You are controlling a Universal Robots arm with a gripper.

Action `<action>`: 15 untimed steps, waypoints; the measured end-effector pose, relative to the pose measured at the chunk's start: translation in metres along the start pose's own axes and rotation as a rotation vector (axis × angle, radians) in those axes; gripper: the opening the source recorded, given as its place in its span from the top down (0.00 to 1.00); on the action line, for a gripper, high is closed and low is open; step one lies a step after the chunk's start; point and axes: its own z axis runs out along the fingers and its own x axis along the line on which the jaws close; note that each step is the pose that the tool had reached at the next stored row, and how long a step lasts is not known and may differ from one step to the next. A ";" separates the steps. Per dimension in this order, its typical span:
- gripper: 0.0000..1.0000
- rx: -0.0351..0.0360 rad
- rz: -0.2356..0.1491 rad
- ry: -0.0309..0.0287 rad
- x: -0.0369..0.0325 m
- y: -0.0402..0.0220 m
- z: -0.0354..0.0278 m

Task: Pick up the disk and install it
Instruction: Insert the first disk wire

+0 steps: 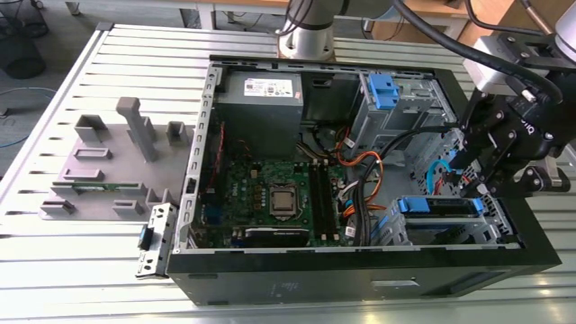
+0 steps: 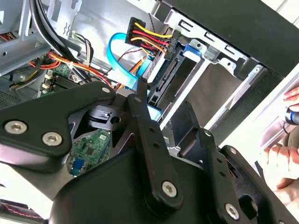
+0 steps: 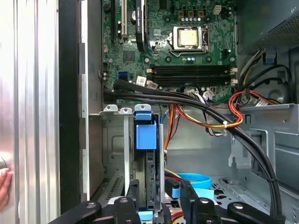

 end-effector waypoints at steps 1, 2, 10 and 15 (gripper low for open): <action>0.52 0.0000 0.000 0.0001 -0.0001 -0.0002 0.0015; 0.52 -0.0001 0.000 0.0001 -0.0002 -0.0003 0.0029; 0.52 -0.0003 0.000 0.0012 -0.0002 -0.0004 0.0088; 0.52 -0.0003 0.000 0.0011 -0.0002 -0.0004 0.0090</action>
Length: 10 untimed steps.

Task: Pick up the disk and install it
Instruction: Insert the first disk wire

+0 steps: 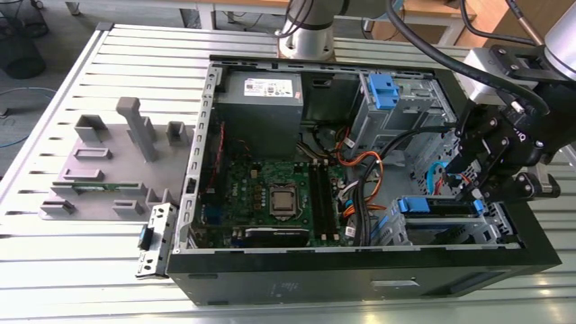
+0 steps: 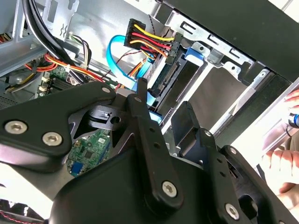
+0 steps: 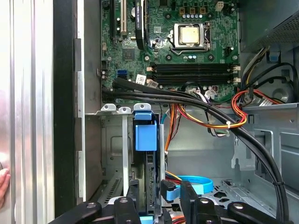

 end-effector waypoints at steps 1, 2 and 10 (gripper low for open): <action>0.52 0.0000 0.000 0.0000 0.0000 0.0000 0.0000; 0.52 0.0000 0.000 -0.0001 0.0000 0.0000 0.0001; 0.83 0.0000 0.000 -0.0001 0.0000 0.0000 0.0003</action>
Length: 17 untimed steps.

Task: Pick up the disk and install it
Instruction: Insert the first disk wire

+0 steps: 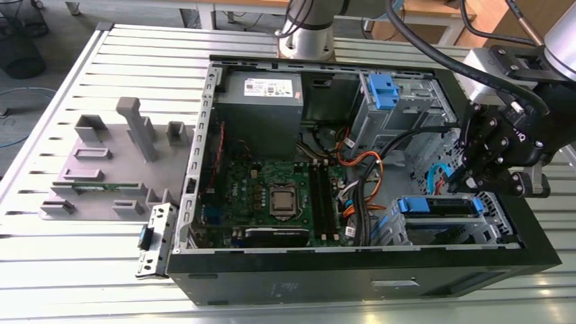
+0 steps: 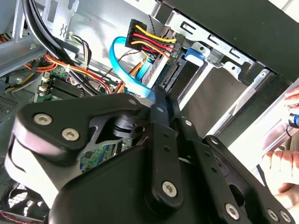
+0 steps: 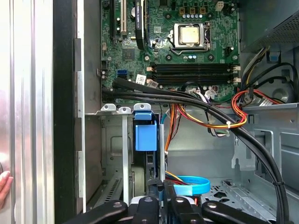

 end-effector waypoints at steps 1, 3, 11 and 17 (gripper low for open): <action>0.84 0.0000 0.000 0.0000 0.0000 0.0000 0.0000; 0.84 0.0000 0.000 0.0000 0.0000 0.0000 0.0001; 0.84 0.0013 -0.007 -0.0002 0.0000 0.0002 0.0005; 0.84 0.0173 -0.032 0.0001 0.0000 0.0013 0.0020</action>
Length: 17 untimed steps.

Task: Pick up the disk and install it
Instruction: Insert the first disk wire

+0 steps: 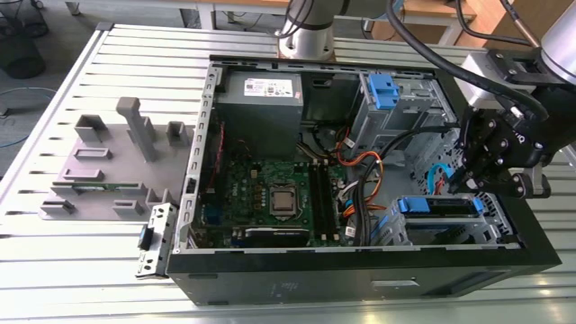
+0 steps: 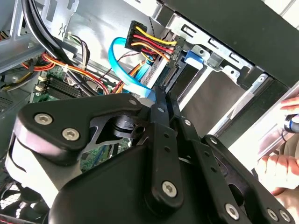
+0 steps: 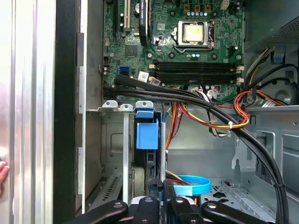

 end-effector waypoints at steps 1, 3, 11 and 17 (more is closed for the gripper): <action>0.84 0.0022 -0.002 0.0001 0.0000 0.0008 0.0002; 0.84 0.0053 -0.004 0.0000 0.0001 0.0033 0.0007; 0.84 0.0301 -0.016 0.0001 0.0007 0.0092 0.0043; 0.84 0.0488 -0.025 -0.0003 0.0020 0.0096 0.0050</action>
